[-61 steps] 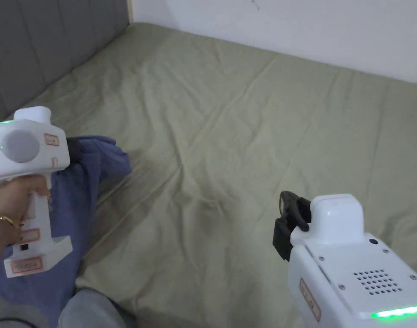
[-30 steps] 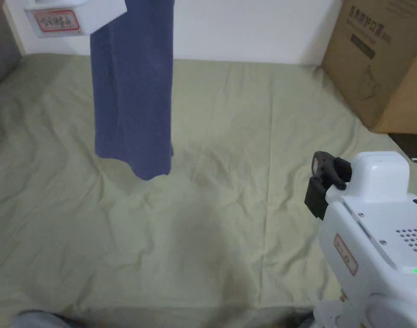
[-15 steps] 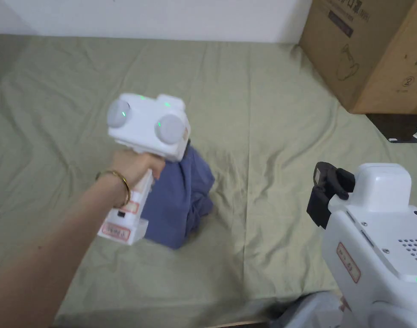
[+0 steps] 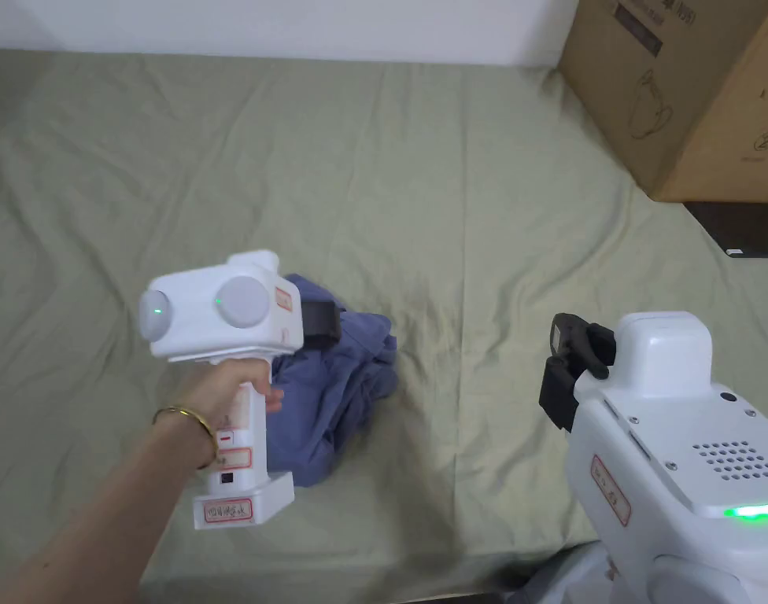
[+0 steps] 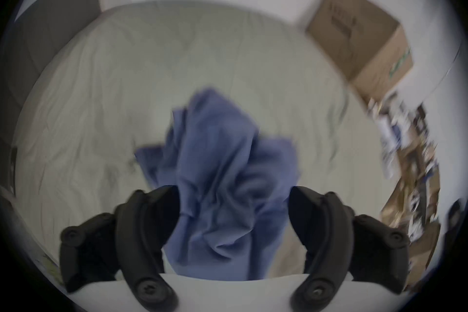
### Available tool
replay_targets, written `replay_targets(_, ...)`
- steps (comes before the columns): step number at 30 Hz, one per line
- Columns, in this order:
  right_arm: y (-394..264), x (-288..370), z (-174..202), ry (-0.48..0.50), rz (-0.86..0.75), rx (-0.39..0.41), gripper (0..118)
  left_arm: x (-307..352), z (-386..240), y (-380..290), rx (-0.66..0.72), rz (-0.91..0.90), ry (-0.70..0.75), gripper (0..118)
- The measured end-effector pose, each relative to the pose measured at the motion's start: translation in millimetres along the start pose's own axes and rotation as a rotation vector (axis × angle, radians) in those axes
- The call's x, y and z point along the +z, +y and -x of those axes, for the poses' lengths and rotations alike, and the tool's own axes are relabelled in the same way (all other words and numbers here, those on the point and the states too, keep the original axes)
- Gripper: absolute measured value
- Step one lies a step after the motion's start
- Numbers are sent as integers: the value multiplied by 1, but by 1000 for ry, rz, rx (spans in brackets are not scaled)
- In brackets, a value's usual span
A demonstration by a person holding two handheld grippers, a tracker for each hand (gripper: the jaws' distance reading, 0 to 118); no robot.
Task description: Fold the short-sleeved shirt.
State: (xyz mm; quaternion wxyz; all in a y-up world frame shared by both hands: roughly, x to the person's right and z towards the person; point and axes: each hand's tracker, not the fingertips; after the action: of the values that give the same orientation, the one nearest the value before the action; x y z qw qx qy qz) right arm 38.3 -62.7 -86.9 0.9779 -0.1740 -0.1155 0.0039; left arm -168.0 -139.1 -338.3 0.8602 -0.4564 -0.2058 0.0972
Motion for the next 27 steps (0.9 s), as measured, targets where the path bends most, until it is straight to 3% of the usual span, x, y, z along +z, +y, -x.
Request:
replay_targets(2,5,-1,4,12,-12,5,0,39,2,13,-38,-206,15,98)
replay_targets(7,20,-6,17,47,-66,12,0,123,4,18,-188,-553,203,101)
replay_targets(9,26,-8,22,58,-91,12,0,114,6,26,-222,-666,252,108)
replay_targets(11,32,-9,28,72,-112,6,0,147,10,12,-205,-734,245,111)
replay_targets(14,38,-12,36,90,-137,12,0,135,12,13,-211,-755,288,111)
replay_targets(15,39,-12,39,97,-143,16,0,181,25,-30,-215,-762,306,110)
replay_targets(16,40,-12,41,102,-149,21,0,186,28,-40,-219,-776,331,108)
replay_targets(18,41,-14,45,114,-151,23,0,183,27,-30,-242,-796,365,95)
replay_targets(19,41,-15,47,120,-152,23,0,190,25,-59,-247,-786,367,86)
replay_targets(21,41,-15,50,125,-152,22,0,192,29,-70,-241,-776,367,58)
replay_targets(22,40,-16,52,127,-152,20,0,193,31,-75,-228,-758,354,38)
replay_targets(23,39,-16,52,129,-151,17,0,191,33,-77,-220,-738,344,6)
replay_targets(24,38,-16,53,131,-150,13,0,192,35,-79,-212,-725,341,0)
replay_targets(27,35,-15,55,132,-142,7,0,186,45,-83,-198,-690,322,0)
